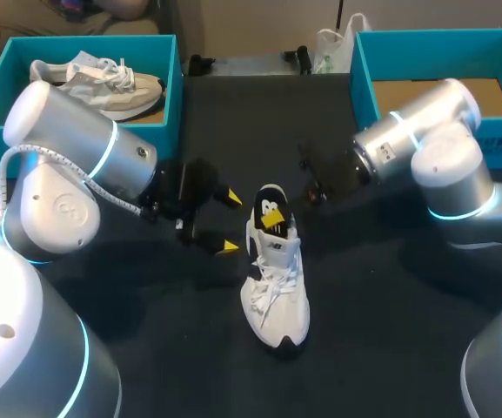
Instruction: Take the shoe out of the shoebox, open the shoe tongue, remove and reinsert the insole, then place the shoe into the shoebox
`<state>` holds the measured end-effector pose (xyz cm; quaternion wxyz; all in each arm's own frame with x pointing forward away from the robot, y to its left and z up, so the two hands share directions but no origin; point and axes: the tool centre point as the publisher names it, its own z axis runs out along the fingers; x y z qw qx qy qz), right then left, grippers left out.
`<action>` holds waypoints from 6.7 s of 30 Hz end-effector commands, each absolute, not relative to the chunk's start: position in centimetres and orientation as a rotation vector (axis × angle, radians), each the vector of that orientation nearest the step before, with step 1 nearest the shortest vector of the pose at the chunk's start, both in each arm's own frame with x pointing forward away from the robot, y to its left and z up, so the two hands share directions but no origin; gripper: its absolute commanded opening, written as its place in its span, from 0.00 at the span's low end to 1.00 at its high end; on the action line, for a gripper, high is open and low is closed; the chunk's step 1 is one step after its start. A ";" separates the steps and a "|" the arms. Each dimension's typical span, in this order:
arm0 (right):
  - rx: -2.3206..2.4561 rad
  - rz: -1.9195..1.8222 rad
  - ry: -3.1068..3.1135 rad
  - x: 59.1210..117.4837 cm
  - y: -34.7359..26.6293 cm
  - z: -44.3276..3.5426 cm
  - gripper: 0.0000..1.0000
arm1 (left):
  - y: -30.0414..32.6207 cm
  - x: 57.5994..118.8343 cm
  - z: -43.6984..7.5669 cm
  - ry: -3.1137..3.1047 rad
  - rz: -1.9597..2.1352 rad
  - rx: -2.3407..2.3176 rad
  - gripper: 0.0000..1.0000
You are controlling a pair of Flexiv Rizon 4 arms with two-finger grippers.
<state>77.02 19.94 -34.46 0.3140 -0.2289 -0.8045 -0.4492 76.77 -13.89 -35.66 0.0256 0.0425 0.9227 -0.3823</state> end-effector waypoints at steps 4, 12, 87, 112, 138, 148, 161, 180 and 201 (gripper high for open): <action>-0.590 -1.150 -2.134 77.9 19.8 -34.3 0.13 | -14.0 76.7 -35.6 2.856 -1.173 0.130 1.00; -0.604 -1.111 -2.095 77.2 19.7 -35.0 0.00 | -14.0 76.7 -35.6 2.856 -1.173 0.130 1.00; -0.743 -1.247 -2.304 81.5 13.6 -23.4 0.13 | -14.0 76.7 -35.6 2.856 -1.173 0.130 1.00; -1.316 -0.789 -2.577 80.2 12.9 -19.8 0.00 | -14.0 76.7 -35.6 2.856 -1.173 0.130 1.00; -1.425 -0.676 -2.685 79.8 13.8 -21.3 0.00 | -10.6 76.7 -28.9 2.876 -1.155 0.443 1.00; -1.456 -0.684 -2.681 79.8 14.0 -21.7 0.00 | -6.7 78.4 -26.0 2.854 -1.052 0.523 1.00; -1.717 -0.612 -2.675 78.6 16.2 -24.5 0.00 | -1.8 81.3 -22.7 2.801 -1.006 0.469 1.00; -2.014 -0.506 -2.674 76.1 18.5 -27.9 0.00 | 0.2 83.0 -21.7 2.765 -0.994 0.377 1.00; -2.063 -0.450 -2.644 76.5 18.8 -29.1 0.00 | 0.2 83.0 -21.7 2.765 -0.994 0.377 1.00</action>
